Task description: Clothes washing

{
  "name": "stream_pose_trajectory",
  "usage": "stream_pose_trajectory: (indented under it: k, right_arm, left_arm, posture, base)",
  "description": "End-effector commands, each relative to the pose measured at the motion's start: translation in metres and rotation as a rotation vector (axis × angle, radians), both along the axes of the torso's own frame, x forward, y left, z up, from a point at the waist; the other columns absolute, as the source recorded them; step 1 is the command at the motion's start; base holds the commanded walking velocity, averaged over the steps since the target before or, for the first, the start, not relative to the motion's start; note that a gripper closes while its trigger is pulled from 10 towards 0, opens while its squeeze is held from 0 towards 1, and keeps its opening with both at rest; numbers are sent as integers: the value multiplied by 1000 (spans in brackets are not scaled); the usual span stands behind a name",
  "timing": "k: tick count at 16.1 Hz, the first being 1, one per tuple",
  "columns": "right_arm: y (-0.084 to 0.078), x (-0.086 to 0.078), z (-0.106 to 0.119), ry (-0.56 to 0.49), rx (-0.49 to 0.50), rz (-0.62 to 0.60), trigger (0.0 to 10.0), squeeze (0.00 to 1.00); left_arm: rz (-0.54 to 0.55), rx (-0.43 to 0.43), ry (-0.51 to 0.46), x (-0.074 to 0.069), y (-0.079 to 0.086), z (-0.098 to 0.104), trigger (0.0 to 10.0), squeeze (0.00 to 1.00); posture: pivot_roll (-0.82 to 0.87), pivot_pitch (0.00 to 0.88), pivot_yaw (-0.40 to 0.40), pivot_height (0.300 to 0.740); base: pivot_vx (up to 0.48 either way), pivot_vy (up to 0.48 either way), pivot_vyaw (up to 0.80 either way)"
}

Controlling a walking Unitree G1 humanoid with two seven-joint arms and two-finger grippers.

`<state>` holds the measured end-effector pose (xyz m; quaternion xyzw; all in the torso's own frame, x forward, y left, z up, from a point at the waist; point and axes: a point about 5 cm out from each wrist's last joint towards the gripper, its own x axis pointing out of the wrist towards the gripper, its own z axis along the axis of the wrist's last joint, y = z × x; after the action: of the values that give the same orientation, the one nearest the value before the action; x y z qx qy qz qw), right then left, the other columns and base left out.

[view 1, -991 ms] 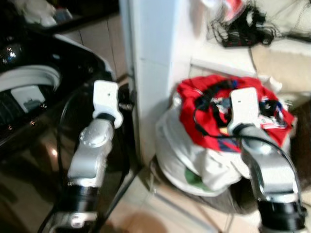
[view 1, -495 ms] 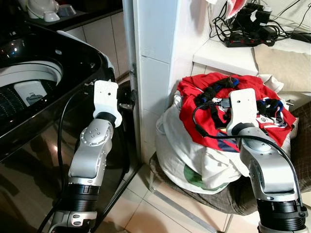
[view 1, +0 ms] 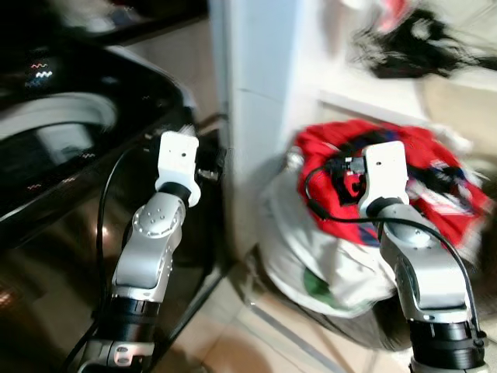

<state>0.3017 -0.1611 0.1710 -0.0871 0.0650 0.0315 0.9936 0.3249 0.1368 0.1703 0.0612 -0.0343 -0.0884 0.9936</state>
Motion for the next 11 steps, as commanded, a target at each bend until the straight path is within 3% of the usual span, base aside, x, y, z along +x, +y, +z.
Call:
stream_pose_trajectory:
  k: [1, 6, 8, 11]
  right_arm:
    - [-3, 0, 0, -9, 40, -26, 10000, 0]
    - [-1, -2, -2, -5, 52, -6, 10000, 0]
    - [2, -3, -2, -2, 48, 13, 10000, 0]
    - [1, -2, -3, 10, 12, 24, 10000, 0]
  left_arm:
    - [0, 5, -10, 0, 2, 1, 10000, 0]
    - [-12, 4, -8, 2, 1, 2, 10000, 0]
    - [-6, 2, -8, 2, 2, 2, 10000, 0]
    - [33, -27, 0, 2, 8, 2, 10000, 0]
  posture:
    - [-79, 0, 14, 740]
    - [-81, 0, 22, 740]
    - [-79, 0, 22, 740]
    - [-70, 0, 13, 740]
  base:
    - [390, 0, 0]
    - [386, 0, 0]
    - [362, 0, -800]
    - [0, 0, 0]
